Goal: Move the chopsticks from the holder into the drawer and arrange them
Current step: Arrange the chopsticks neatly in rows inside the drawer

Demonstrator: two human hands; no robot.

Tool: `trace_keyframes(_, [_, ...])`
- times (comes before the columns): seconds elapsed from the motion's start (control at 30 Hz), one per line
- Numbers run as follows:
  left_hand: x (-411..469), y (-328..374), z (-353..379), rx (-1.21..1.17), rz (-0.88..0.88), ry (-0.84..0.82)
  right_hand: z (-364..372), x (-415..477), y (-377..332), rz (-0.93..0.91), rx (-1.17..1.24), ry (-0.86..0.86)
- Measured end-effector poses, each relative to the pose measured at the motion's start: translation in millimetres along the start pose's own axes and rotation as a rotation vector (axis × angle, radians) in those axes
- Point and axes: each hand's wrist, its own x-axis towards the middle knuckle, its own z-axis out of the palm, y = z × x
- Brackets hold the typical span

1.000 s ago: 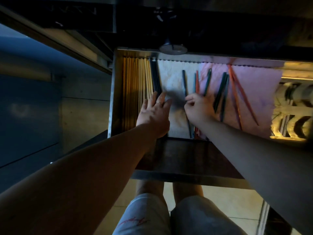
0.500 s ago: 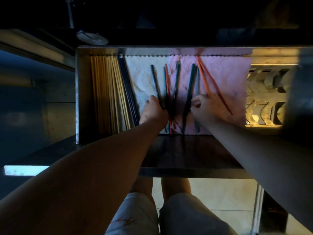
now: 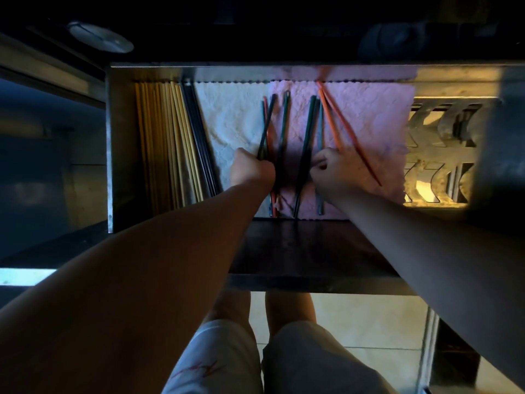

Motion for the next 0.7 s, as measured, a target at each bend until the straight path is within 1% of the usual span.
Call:
trace_keyframes(0.1, [-3,2,6,-0.071,-0.015,-0.033,2,2,2,-0.005,0.015,0.019])
trace_keyframes(0.27, [2,1,11,-0.035,-0.028,-0.056,6,5,10,0.009,0.041,0.021])
trace_keyframes(0.4, [5,-2,8,-0.031,0.009,-0.062,7,5,13,0.014,0.042,0.035])
trace_keyframes(0.6, [1,1,0,-0.037,0.016,-0.002,9,6,8,0.003,0.03,0.073])
trace_keyframes(0.7, [-3,2,0,-0.014,0.072,0.035,11,8,4,-0.019,0.033,0.092])
